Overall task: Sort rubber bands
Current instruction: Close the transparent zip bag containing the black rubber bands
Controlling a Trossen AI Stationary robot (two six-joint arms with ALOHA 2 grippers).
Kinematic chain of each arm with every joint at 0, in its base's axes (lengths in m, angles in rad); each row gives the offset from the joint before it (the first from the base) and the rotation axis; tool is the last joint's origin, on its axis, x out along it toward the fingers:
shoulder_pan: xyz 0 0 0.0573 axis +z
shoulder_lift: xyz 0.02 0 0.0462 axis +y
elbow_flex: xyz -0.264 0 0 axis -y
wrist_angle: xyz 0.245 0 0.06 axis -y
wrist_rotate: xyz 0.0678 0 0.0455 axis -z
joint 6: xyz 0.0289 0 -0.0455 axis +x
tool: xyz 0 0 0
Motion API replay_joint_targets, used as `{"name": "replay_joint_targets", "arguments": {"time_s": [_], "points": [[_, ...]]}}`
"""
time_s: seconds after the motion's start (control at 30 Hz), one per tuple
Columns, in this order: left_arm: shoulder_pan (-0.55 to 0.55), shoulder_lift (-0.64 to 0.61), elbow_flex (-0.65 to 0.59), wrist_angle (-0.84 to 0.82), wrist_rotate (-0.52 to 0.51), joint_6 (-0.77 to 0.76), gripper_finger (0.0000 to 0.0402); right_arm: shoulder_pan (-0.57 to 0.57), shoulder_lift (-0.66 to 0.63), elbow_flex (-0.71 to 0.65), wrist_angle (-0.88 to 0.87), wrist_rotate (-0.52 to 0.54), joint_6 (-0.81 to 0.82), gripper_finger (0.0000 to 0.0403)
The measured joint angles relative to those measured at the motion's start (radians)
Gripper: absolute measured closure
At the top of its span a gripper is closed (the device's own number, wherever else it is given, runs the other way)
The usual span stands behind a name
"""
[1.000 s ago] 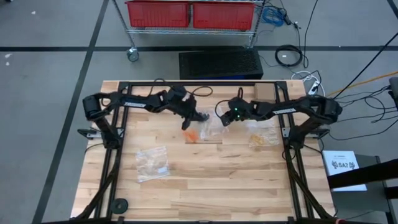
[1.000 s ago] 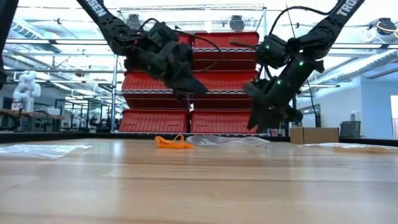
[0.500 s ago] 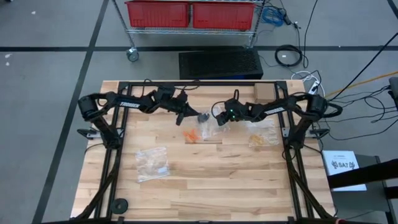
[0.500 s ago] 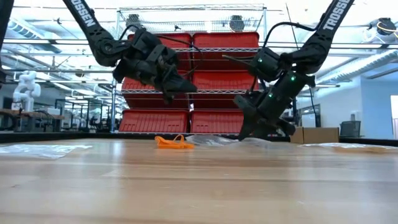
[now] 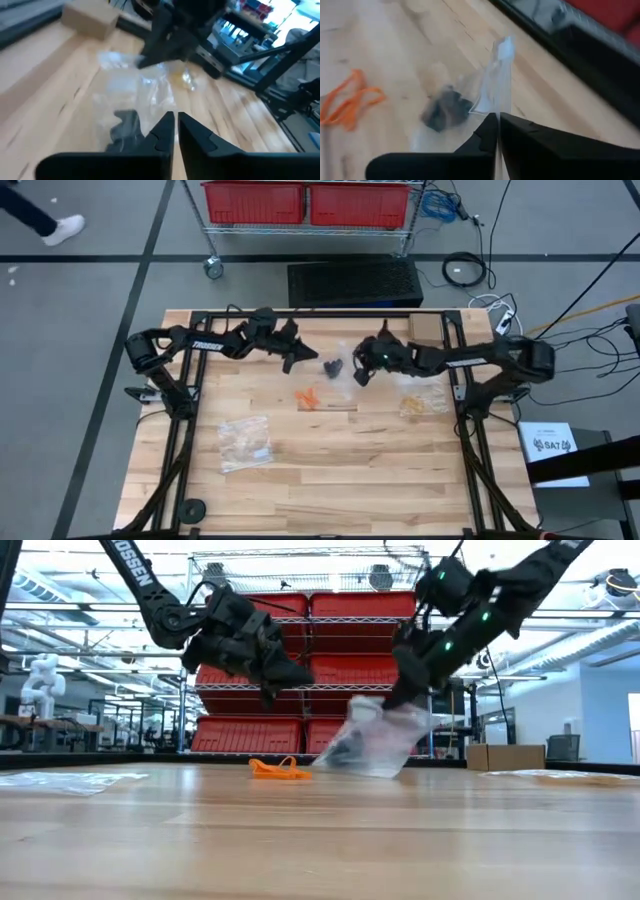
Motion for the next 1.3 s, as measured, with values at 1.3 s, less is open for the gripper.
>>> {"name": "replay_joint_targets", "arguments": {"time_s": [1.3], "points": [[-0.151, 0.001, 0.102, 0.056, -0.124, 0.005, 0.0240, 0.160, -0.200, 0.001, -0.014, 0.004, -0.252, 0.0403]]}}
